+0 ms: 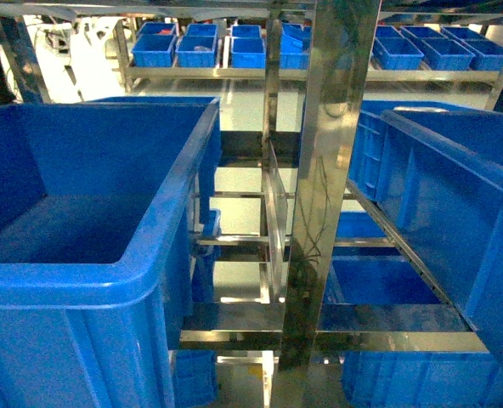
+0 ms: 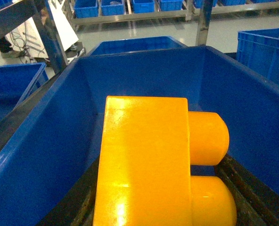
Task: Sort and place red and yellow blocks in left bins
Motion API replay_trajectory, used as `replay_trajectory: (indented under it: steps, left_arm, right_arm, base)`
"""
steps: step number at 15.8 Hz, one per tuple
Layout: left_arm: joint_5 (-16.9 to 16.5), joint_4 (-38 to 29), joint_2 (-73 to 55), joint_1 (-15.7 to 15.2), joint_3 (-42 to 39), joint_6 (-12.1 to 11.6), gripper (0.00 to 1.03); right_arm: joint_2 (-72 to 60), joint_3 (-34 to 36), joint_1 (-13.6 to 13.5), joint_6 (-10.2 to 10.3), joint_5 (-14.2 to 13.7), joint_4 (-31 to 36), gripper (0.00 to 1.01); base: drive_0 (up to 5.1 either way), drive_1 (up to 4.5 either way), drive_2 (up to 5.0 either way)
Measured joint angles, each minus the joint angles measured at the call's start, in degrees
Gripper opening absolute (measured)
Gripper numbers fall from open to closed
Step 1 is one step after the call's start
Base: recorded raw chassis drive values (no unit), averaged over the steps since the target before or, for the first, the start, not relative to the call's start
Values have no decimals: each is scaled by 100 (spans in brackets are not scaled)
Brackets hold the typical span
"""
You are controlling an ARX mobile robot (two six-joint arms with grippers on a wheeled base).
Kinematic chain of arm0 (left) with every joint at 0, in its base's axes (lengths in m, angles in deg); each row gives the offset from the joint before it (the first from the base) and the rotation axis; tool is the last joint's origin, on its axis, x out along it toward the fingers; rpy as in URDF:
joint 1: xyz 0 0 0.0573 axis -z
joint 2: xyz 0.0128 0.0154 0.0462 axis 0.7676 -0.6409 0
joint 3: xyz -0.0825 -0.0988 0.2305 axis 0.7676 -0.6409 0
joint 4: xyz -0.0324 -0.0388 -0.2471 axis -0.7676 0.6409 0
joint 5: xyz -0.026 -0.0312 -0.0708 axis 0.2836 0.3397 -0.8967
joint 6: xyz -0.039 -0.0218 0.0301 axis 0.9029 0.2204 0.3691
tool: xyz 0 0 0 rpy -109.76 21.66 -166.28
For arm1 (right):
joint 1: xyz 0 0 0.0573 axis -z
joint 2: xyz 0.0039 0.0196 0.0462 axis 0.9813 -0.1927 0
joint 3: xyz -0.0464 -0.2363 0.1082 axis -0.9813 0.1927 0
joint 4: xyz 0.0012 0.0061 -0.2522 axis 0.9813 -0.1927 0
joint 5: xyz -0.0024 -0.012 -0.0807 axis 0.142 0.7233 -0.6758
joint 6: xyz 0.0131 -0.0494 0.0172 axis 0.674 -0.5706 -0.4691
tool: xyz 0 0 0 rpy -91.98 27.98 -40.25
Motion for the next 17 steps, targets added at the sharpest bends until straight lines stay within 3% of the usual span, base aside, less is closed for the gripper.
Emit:
replay_trajectory:
  steps: [2, 7, 9, 11, 14, 17]
  left_arm:
    - [2, 2, 0, 0, 0, 0, 56]
    - [-37, -42, -2, -15, 0, -4, 56]
    - [-201, -216, -267, -190, 92, -96, 56]
    - [-254, -304, -715, -208, 424, -341, 56]
    - [-551, -614, -1882, -129, 1043, -1025, 56]
    - [-407, -562, -3370, -122, 1985, -1633, 56]
  right_arm:
    - [225, 26, -2, -20, 271, -146, 98]
    - [201, 37, -2, -20, 273, -153, 98]
    - [201, 39, 0, -20, 273, -153, 98]
    - [201, 39, -2, -20, 273, -153, 98]
    - [203, 39, 0, -20, 273, -153, 98]
    - [203, 42, -2, -20, 273, -151, 98]
  base:
    - [0, 0, 0]
    - [0, 0, 0]
    - [0, 0, 0]
    - [0, 0, 0]
    - [0, 0, 0]
    - [0, 0, 0]
